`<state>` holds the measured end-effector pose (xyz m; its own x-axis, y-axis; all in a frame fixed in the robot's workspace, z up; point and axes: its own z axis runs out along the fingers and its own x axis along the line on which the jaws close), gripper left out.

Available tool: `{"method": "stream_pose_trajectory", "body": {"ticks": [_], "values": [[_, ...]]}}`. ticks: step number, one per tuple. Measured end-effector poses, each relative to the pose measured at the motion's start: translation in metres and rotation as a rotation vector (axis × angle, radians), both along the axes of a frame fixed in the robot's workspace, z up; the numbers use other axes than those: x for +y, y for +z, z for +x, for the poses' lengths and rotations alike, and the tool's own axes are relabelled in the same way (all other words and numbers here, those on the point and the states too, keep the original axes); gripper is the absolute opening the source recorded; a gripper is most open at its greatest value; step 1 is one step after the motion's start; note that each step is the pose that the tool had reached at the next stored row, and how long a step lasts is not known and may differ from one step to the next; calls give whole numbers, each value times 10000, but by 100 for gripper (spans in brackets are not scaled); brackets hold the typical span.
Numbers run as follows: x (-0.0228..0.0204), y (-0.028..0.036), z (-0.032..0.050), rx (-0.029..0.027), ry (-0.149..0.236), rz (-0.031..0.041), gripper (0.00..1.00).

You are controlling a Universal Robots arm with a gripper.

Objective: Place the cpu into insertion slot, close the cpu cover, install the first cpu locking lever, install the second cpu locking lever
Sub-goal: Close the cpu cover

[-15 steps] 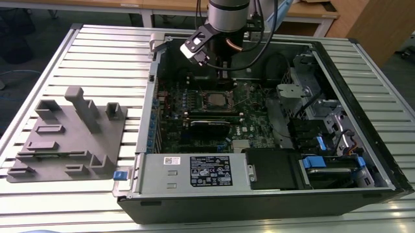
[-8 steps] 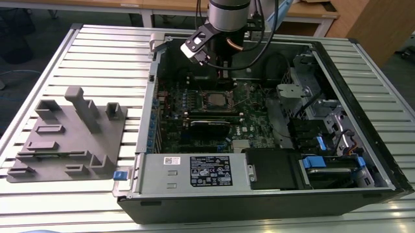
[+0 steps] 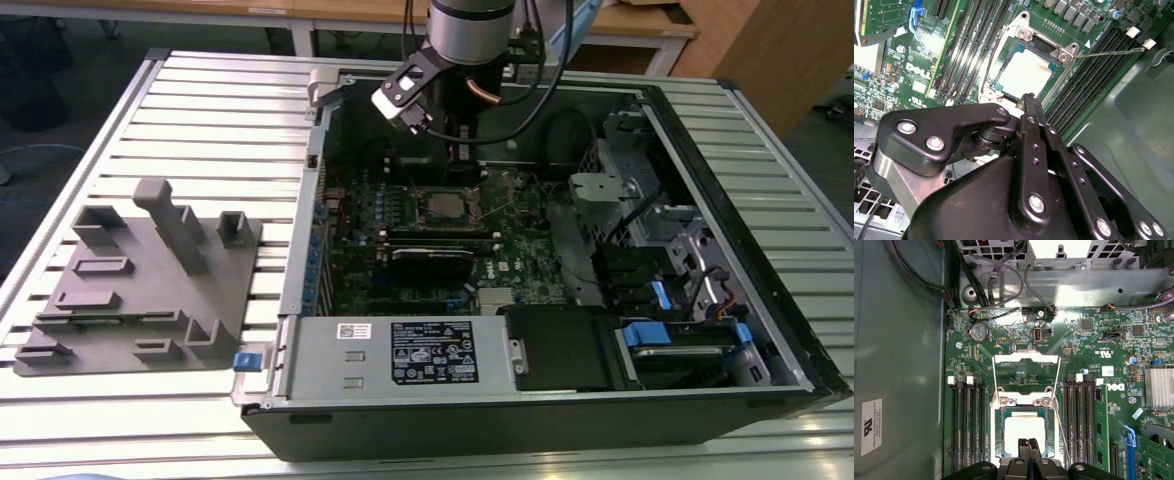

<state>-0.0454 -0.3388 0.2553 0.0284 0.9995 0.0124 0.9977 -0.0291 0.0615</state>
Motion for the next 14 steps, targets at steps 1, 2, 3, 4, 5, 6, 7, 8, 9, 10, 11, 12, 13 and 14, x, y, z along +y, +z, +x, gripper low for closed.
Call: {"method": "stream_pose_trajectory", "body": {"ticks": [1, 2, 3, 4, 5, 6, 7, 8, 9, 10, 11, 12, 13, 14], "values": [[0, 3, 0, 1, 0, 6, 11], [1, 4, 1, -1, 1, 17, 11], [1, 5, 1, -2, 0, 23, 11], [0, 9, 0, -1, 0, 26, 11], [0, 13, 0, 0, 1, 32, 11], [1, 13, 1, -2, 1, 39, 11], [1, 13, 1, -2, 1, 40, 11], [1, 13, 1, -2, 0, 41, 11], [1, 13, 1, -1, 1, 42, 11], [1, 13, 1, -1, 1, 44, 11], [1, 14, 1, -1, 0, 44, 11], [0, 14, 2, -1, 2, 44, 11], [0, 14, 5, -1, 3, 44, 11], [0, 14, 7, -1, 2, 45, 11]]}}
